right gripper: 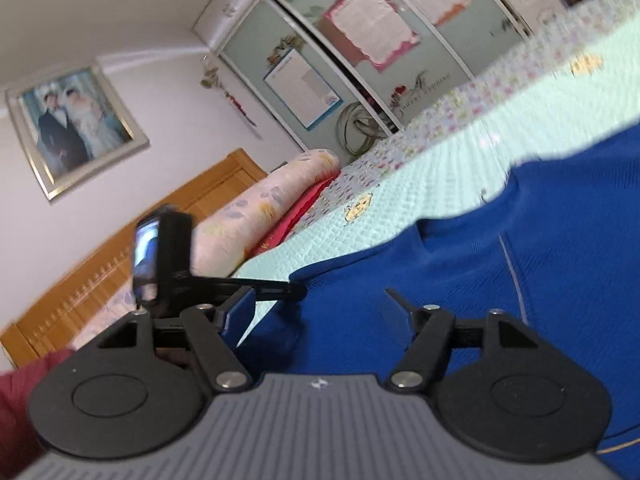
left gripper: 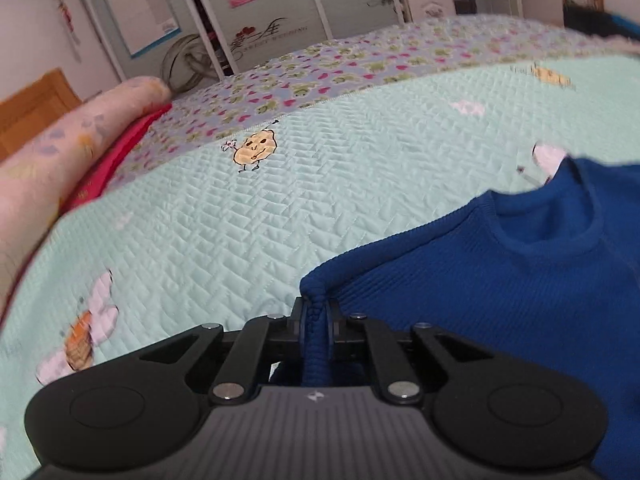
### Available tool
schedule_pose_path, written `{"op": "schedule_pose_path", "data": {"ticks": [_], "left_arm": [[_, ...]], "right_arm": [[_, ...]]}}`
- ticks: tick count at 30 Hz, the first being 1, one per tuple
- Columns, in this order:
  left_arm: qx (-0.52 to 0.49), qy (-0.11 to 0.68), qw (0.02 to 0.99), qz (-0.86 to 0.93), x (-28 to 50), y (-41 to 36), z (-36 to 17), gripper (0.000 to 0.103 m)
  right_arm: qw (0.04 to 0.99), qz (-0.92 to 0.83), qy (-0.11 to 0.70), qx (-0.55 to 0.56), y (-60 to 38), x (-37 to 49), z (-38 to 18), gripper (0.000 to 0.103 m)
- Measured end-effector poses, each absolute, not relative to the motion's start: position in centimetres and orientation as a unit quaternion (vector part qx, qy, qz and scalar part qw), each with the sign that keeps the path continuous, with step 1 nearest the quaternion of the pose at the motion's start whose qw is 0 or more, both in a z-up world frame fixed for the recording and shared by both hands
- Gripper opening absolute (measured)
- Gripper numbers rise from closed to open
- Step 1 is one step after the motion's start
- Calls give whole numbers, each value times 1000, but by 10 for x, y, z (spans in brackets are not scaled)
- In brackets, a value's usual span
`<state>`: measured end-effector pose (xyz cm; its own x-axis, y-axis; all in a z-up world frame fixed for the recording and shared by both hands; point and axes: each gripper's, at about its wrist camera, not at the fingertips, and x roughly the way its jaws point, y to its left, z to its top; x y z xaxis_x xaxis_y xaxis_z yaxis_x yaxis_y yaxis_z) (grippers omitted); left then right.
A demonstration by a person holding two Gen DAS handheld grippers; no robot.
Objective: Fold clothes
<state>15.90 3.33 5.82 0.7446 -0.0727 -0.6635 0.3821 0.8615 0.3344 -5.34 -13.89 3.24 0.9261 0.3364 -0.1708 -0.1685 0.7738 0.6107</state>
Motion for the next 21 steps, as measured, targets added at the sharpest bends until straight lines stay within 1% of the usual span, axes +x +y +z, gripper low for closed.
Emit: {"op": "schedule_pose_path", "data": {"ticks": [3,7,10,13,16,18,19,21], "left_arm": [[235,343,900,-132,163,33,45,9],[239,349,898,-118,170,34,27,9],[245,346,900,-105,177,32,23,9],[242,346,902,-90,186,30,23,9],[265,340,898,-86,184,23,19,8],[252,341,902,-79,182,25,21,9],[242,342,905,-76,182,27,22,11],[224,343,910,-58,181,30,28,24]], "right_arm": [[946,128,132,265,-129,-54,35,70],[950,124,159,240,-124,-47,20,70],[944,125,179,247,-126,-40,13,70],[943,119,181,252,-128,-40,12,70],[944,122,183,247,-125,-42,11,70],[945,125,185,241,-123,-42,12,70],[945,126,186,239,-123,-42,12,70],[943,128,189,242,-123,-41,10,70]]}}
